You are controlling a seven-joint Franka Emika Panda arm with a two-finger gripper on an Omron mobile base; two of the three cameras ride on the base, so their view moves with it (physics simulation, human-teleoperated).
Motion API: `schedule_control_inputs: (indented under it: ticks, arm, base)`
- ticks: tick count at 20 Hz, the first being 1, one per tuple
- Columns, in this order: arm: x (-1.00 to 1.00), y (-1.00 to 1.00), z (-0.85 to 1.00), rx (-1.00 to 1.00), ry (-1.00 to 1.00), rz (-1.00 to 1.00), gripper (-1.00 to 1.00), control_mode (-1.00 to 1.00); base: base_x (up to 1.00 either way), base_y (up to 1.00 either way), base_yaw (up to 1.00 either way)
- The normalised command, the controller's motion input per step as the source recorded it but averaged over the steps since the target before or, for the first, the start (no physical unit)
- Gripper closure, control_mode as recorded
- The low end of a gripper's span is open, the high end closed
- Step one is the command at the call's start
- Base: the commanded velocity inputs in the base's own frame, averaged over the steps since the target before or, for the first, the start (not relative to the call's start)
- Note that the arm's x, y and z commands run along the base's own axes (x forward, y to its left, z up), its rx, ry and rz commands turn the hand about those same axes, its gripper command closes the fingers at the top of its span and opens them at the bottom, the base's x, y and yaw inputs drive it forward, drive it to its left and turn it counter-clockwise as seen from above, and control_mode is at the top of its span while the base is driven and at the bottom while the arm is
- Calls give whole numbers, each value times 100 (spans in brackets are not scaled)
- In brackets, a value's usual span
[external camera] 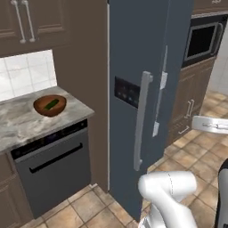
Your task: Take the garlic, mushroom, and cucumber from the freezer and place them in the bowl on the counter.
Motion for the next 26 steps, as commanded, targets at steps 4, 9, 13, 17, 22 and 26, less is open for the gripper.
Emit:
schedule_control_inputs:
  ticks: [4, 9, 13, 17, 22, 26]
  arm:
    - [0, 0, 0, 0, 0, 0, -100, 100]
    - [0, 0, 0, 0, 0, 0, -100, 100]
    - [0, 0, 0, 0, 0, 0, -100, 100]
    - [0, 0, 0, 0, 0, 0, -100, 100]
    - [0, 0, 0, 0, 0, 0, -100, 100]
    - [0, 0, 0, 0, 0, 0, -100, 100]
  base:
    - [1, -100, 6]
    - [16, -95, 11]
    - [55, -62, 20]
    - [43, -53, 27]
    - [30, -25, 30]
    - [29, 0, 31]
